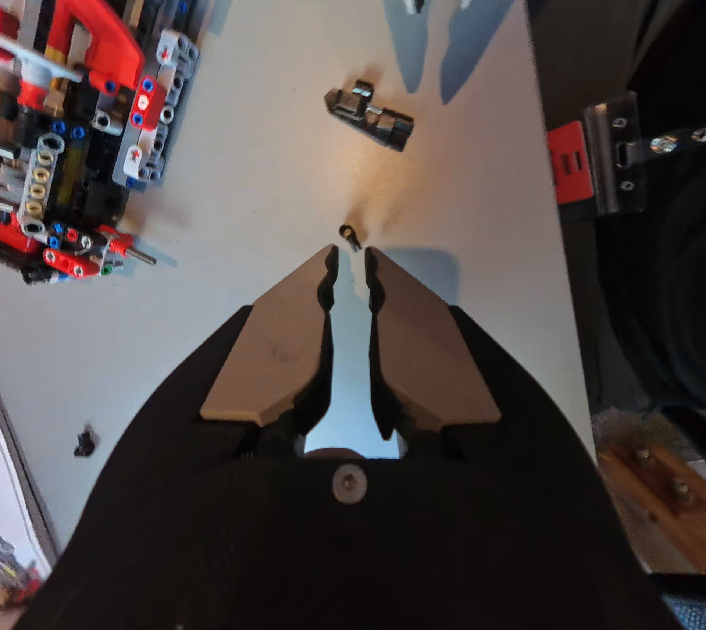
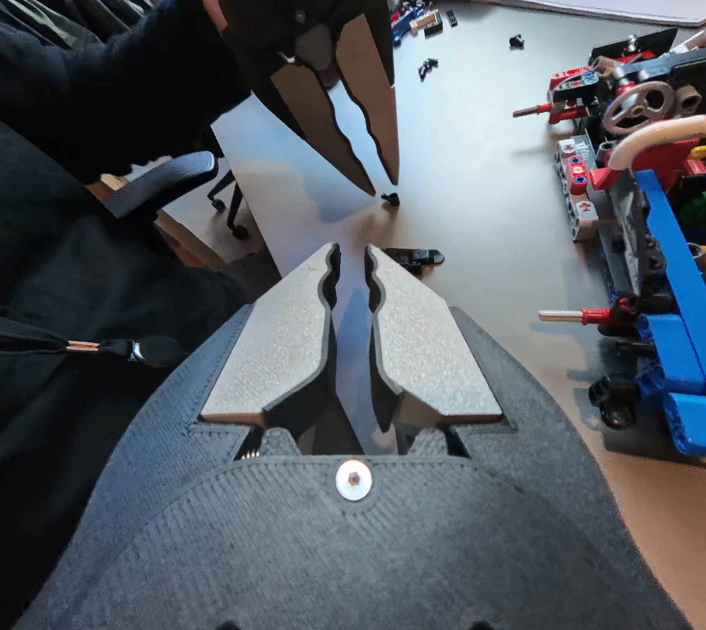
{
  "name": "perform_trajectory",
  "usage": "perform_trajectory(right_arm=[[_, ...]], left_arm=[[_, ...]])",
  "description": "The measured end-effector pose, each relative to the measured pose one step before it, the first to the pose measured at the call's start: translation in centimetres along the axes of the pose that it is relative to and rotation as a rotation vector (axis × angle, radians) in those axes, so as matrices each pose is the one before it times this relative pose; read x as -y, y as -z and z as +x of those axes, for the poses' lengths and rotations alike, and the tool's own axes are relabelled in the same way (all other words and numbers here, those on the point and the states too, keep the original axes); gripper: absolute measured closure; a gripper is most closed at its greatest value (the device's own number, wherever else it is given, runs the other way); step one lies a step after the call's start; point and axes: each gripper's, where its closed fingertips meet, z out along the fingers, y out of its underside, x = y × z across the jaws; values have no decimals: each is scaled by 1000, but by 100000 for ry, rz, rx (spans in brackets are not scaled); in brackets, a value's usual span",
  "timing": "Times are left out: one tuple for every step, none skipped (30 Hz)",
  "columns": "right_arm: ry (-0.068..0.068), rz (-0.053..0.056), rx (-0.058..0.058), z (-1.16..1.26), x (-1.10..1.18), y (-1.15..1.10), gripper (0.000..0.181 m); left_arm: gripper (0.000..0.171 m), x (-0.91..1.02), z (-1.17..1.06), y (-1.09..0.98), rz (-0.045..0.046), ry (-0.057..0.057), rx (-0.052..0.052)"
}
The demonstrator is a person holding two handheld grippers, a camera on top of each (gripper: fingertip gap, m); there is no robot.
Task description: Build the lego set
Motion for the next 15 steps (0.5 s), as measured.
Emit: perform_trajectory(right_arm=[[-327,-1277,-497,169,-350,-136,172],[-884,-267,477,5,-176,-43,173],[-581,782,785,-87,82,52,173],[-31,1148,152,-29,244,86,173],[215,858,-298,32,242,77,173],[253,396,-290,38,157,16,173],[158,-97,-284,59,11,-20,173],[115,-587,-456,80,-140,-40,172],[370,-902,-638,82,-197,-56,171],[779,-1089,-722,56,-223,-50,171],[1152,-1173,-1077,78,-210,-35,171],[1466,-1214,-1595,130,-221,-45,170],[1598,-1225,-1579,111,-219,-58,170],[1497,-1191,-1124,59,-211,-65,170],[1366,-1049,-799,-1,-178,-70,169]], left_arm=[[160,-453,-290,-223,-2242,2701,1999],[160,-366,-91,-193,-1800,1766,784],[161,243,236,30,1841,1334,-1089],[161,216,325,2,1260,969,-1387],[161,25,221,-84,-282,352,-510],[163,43,171,-78,-285,-492,-213],[163,129,56,-61,401,-204,345],[163,129,-40,-50,412,579,262],[164,98,-108,-66,239,1339,140],[168,94,-148,-78,346,1108,161],[169,126,-103,-66,705,147,119],[169,118,-103,-58,701,-311,454],[170,104,-107,-55,570,112,338],[171,47,-25,-50,215,365,-178],[171,48,-40,-24,263,25,165]])
